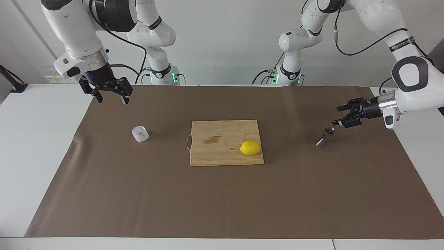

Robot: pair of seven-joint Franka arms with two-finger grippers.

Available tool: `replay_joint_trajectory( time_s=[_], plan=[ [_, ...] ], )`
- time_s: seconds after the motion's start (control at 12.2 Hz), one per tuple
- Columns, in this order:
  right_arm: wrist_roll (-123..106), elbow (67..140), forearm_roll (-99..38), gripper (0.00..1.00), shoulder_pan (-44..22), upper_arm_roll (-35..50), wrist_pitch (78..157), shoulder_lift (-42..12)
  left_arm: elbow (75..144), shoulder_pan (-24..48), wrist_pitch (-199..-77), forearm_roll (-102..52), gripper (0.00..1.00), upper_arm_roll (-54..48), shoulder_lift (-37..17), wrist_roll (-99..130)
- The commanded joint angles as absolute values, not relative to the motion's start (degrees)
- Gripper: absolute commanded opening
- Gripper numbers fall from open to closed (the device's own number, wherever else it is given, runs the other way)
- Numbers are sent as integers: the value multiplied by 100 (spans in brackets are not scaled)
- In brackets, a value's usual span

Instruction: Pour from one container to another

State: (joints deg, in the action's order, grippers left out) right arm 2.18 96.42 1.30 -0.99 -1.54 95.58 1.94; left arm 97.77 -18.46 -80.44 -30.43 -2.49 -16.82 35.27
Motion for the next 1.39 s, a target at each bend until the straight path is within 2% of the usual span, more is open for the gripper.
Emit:
replay_joint_trajectory(
  time_s=[0.0,0.33,0.49,0.74,1.31],
  plan=[
    [299,9642,53,100,-44,-123,9483,255,9712,-2257,-7648,-3566,100,-378,-2125,4092],
    [299,9642,44,100,-44,-123,9483,255,9904,-3242,-7742,-4655,100,-1133,-2338,5562],
    [299,9642,53,100,-44,-123,9483,255,10063,-3313,-8076,-4912,100,-1142,-2373,5494],
    [299,9642,53,100,-44,-123,9483,255,10055,-3559,-8086,-5141,100,-1274,-2856,5011],
    [299,9642,44,100,-44,-123,9483,255,10573,-3850,-8104,-5810,100,-1301,-3155,4222]
  ],
)
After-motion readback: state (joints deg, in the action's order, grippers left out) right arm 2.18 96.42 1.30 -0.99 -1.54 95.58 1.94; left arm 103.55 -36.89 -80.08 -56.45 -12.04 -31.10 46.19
